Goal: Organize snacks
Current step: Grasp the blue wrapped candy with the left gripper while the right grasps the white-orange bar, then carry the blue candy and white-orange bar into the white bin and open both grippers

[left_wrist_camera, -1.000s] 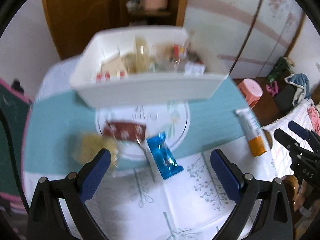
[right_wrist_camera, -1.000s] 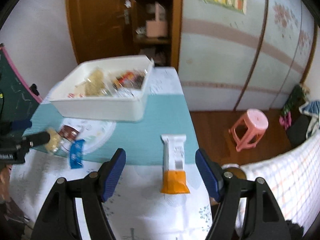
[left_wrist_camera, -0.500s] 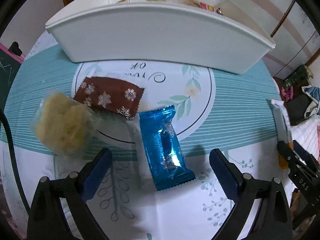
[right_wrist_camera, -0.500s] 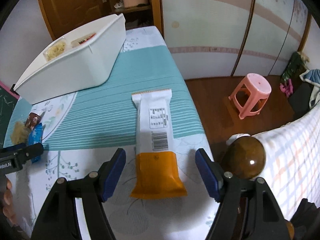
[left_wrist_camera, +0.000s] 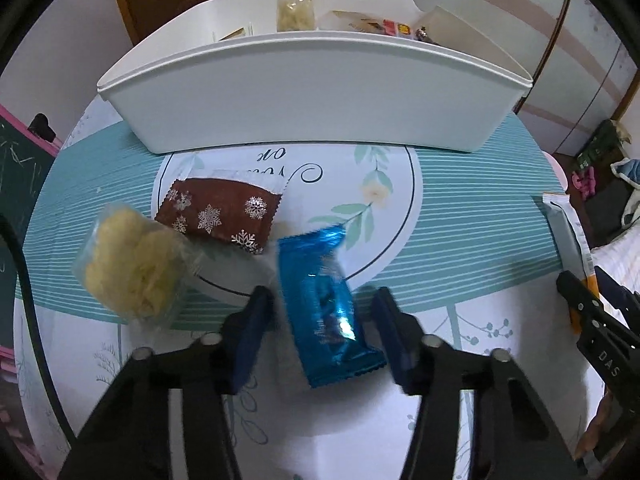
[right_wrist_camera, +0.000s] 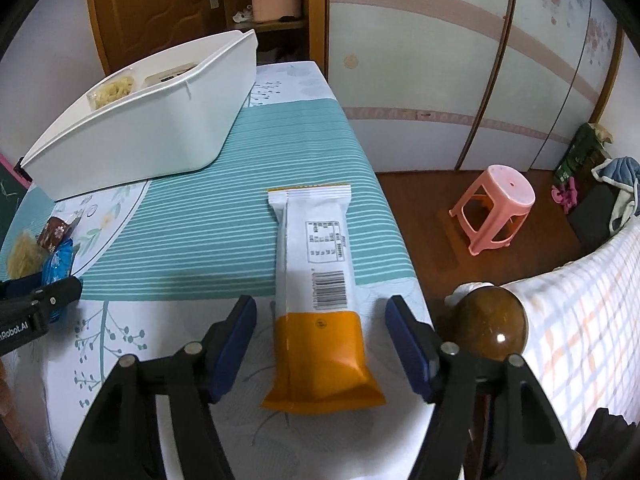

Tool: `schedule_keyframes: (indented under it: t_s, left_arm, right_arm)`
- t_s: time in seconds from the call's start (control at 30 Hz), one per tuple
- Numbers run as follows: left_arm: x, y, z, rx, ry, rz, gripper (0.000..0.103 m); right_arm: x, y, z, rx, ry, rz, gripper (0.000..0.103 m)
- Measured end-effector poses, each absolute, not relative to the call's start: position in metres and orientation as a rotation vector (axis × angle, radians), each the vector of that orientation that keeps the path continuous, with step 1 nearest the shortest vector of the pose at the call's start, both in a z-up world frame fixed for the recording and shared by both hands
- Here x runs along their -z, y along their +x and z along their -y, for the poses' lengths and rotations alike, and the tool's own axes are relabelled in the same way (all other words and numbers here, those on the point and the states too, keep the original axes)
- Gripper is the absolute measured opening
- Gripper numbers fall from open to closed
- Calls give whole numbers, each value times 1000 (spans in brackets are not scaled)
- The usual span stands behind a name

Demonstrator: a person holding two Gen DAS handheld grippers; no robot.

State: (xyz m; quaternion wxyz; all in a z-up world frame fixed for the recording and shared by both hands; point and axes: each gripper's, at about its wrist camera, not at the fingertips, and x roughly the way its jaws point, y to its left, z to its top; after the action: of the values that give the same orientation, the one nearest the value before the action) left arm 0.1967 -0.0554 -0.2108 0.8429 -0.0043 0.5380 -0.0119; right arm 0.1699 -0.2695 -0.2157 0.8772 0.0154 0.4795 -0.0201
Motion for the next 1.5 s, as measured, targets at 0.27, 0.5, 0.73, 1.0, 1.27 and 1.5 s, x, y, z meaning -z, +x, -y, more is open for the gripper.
schedule_keyframes:
  t_s: [0.27,0.5,0.73,1.0,1.27,1.5]
  left_arm:
    - [211,189,52,58,-26,-1131,29]
    - [208,176,47,77,-28,-1137,28]
    - [206,164,35,94,-42,-1157,28]
    - [189,154,35,104,-9,-1103,28]
    - [159,145,27,116,6,-1048,28]
    - [121,153,12,107,66,-971,28]
  right_arm:
    - [212,165,258,14,26,-995,42]
    - [209,151,240,-57,55,-999,40]
    - [208,134,209,-171,97,-1008,38]
    - [192,118,171,-271,78,-982,38]
    - [169,115,145,-342,56,-941,38]
    - [138,126,130,-375,7,-872,39]
